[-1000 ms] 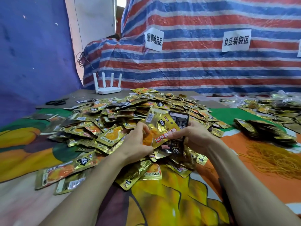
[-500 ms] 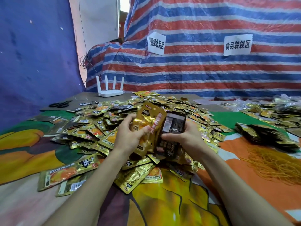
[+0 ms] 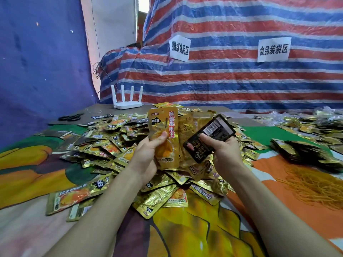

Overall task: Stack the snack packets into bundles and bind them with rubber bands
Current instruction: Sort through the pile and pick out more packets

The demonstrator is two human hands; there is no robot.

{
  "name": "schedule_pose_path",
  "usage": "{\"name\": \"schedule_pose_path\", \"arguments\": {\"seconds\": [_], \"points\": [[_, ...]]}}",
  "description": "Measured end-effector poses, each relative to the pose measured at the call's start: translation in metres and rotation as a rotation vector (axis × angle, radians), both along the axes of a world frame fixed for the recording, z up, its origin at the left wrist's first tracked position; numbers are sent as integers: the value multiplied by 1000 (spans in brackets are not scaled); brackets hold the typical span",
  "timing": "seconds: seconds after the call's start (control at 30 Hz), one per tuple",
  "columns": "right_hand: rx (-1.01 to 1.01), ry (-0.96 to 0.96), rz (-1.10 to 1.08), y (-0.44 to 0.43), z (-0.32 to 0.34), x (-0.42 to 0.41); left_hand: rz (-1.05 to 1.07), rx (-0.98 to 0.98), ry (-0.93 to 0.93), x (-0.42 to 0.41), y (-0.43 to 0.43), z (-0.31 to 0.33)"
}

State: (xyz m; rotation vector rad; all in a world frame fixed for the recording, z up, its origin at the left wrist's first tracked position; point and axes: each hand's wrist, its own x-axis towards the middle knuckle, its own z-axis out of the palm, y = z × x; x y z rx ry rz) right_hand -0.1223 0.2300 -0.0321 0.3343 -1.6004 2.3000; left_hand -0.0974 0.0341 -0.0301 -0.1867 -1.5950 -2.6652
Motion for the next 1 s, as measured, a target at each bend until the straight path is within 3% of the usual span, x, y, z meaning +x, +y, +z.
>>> {"name": "schedule_pose_path", "arguments": {"seconds": [0.1, 0.23, 0.4, 0.6, 0.8, 1.0], "points": [[-33, 7, 92, -4, -1, 2, 25, -46, 28, -3, 4, -4], [84, -11, 58, -7, -5, 1, 170, -66, 52, -7, 4, -7], [-52, -53, 123, -5, 0, 0, 148, 69, -5, -6, -1, -5], [-53, -86, 21, -1, 4, 3, 45, -35, -36, -1, 1, -4], [-55, -209, -296, 8, 1, -6, 93, 106, -54, -2, -8, 2], [198, 19, -299, 8, 3, 5, 132, 148, 116, 2, -12, 9]]}}
